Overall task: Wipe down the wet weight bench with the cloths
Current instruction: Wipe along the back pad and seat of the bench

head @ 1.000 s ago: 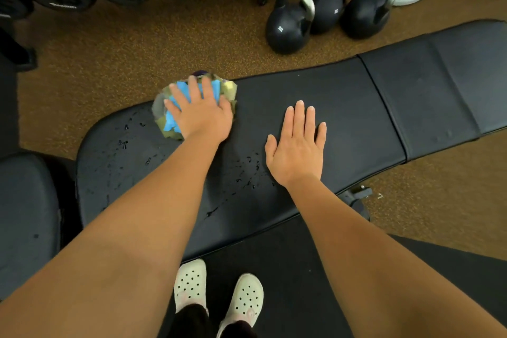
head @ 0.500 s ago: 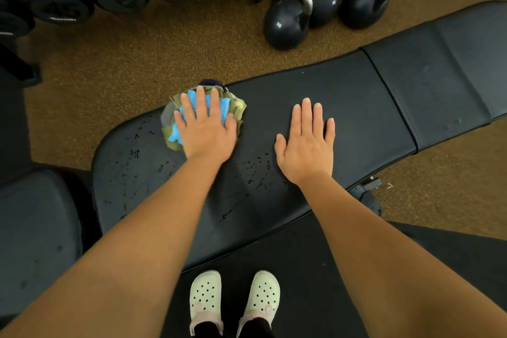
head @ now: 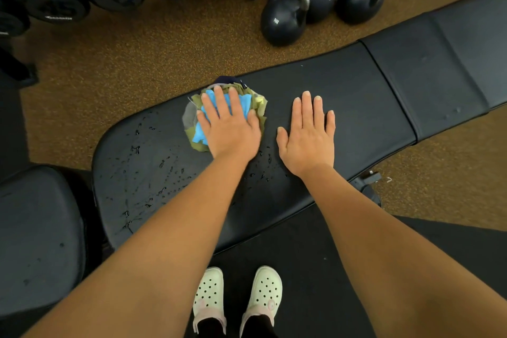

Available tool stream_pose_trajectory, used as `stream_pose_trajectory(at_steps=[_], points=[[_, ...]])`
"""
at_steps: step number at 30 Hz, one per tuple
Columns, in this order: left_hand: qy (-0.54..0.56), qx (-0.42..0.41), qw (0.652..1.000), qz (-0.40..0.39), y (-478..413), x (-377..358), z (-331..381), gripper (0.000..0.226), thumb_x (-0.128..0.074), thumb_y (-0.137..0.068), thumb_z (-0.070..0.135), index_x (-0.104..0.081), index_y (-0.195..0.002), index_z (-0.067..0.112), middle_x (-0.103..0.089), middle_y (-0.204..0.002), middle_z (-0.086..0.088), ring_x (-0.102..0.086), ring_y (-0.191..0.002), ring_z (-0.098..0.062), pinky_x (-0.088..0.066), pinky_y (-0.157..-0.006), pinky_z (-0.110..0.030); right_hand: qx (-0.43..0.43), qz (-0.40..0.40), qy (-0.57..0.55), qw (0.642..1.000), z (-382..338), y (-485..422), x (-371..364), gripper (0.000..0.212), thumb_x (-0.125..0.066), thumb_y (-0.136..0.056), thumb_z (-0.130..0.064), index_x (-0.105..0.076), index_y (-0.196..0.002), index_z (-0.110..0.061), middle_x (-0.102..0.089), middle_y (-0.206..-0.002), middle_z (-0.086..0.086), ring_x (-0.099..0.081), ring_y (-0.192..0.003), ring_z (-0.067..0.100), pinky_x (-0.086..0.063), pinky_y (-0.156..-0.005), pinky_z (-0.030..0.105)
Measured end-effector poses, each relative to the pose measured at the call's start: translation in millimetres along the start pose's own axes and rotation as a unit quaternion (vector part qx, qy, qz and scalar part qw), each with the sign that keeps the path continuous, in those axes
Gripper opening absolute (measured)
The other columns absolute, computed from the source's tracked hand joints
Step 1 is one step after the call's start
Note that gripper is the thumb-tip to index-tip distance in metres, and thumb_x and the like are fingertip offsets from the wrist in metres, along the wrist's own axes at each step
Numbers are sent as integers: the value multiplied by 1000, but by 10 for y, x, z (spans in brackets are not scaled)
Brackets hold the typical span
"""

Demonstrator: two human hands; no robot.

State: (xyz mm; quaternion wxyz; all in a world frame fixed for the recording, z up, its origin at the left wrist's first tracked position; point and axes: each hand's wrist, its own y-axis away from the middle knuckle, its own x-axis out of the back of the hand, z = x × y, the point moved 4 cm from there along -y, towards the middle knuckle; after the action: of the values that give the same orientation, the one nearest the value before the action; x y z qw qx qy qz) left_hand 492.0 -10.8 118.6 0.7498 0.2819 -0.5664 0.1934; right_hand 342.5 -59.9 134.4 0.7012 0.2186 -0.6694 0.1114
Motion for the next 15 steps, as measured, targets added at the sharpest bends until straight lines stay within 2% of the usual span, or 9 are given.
stream_pose_trajectory(at_steps=[5,9,13,15], points=[[37,-40,998,-14,92,8,131,58,-14,-102,43,-5,-155,19,5,-163,-6,11,-148,-29,3,-120,-48,12,26,-28,999,13,1,6,65,-23,-100,-47,-11,-154,-13,-5,-162,11,1,-149,30,-4,-120,50],[102,-88,991,-5,140,70,163,52,-27,-103,21,-18,-153,14,-4,-163,-5,5,-149,-27,3,-120,-44,23,54,-96,994,26,6,51,61,-32,-98,-34,-16,-154,-14,-14,-161,10,-5,-149,29,-4,-120,48],[290,-128,949,3,268,113,255,57,-34,-91,-8,-33,-147,5,-22,-159,-10,-5,-150,-24,3,-121,-39,-13,91,-230,969,67,1,161,58,-31,-93,-28,-32,-149,-12,-26,-158,10,-16,-147,27,-7,-119,46],[360,-134,923,-4,343,110,281,58,-36,-89,-13,-41,-143,5,-28,-157,-11,-13,-148,-21,-5,-122,-33,1,152,-210,966,14,31,257,51,-35,-93,-29,-46,-140,-12,-37,-151,13,-28,-143,32,-14,-117,50]])
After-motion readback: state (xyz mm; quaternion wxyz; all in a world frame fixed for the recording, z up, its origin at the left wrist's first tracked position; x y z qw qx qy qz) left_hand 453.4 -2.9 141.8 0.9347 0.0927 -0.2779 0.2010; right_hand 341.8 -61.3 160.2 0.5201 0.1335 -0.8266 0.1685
